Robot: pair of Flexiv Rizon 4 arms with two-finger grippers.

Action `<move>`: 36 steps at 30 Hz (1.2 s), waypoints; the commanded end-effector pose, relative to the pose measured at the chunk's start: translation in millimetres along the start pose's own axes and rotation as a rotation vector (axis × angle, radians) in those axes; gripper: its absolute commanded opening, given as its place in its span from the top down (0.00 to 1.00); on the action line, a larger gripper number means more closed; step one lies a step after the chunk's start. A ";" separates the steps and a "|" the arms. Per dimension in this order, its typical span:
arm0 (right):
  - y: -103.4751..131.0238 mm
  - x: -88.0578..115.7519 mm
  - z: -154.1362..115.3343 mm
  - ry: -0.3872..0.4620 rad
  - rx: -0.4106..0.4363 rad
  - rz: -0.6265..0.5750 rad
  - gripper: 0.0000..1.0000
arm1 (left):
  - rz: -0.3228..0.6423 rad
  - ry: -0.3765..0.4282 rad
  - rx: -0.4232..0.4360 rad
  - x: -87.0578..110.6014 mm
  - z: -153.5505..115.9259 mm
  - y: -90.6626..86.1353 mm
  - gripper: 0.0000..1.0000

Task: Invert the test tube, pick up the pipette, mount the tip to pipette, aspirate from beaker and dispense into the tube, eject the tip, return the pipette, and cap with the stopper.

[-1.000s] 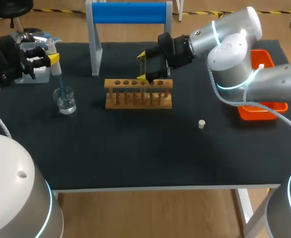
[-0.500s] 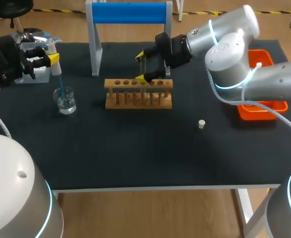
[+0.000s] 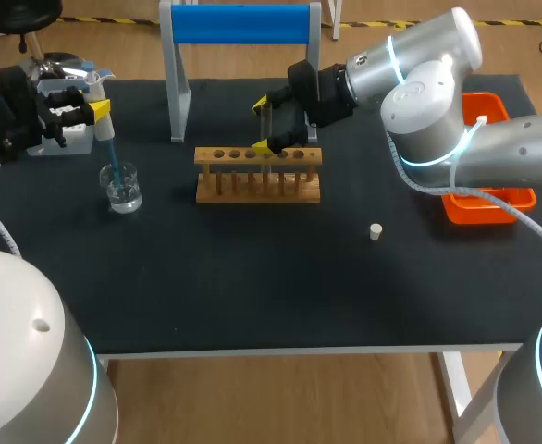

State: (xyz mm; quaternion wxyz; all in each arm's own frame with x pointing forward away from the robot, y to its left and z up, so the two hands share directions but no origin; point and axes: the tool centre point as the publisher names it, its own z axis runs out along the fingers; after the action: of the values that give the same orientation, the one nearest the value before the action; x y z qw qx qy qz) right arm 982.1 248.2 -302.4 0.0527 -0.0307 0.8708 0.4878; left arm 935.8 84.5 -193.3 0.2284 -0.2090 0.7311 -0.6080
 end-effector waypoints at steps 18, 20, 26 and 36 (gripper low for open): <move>0.3 -1.2 -0.3 0.005 0.003 0.000 0.00 | 0.000 0.000 0.000 0.3 -0.2 -0.3 1.00; 0.3 -1.2 -0.3 0.005 0.003 0.000 0.00 | 0.005 -0.005 0.005 0.9 -1.8 -3.8 1.00; 0.3 -1.2 -0.3 0.005 0.003 0.000 0.00 | 0.030 -0.011 0.013 3.9 -4.5 -15.5 1.00; 0.3 -1.2 -0.3 0.005 0.003 0.000 0.00 | 0.077 -0.015 0.020 12.0 -6.7 -35.8 1.00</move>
State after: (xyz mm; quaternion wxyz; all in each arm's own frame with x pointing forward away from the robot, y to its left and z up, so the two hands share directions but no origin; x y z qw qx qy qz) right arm 982.3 248.7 -302.8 0.0529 -0.0307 0.8708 0.4879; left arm 928.4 78.0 -162.5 0.2549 -0.1810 0.7305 -0.6071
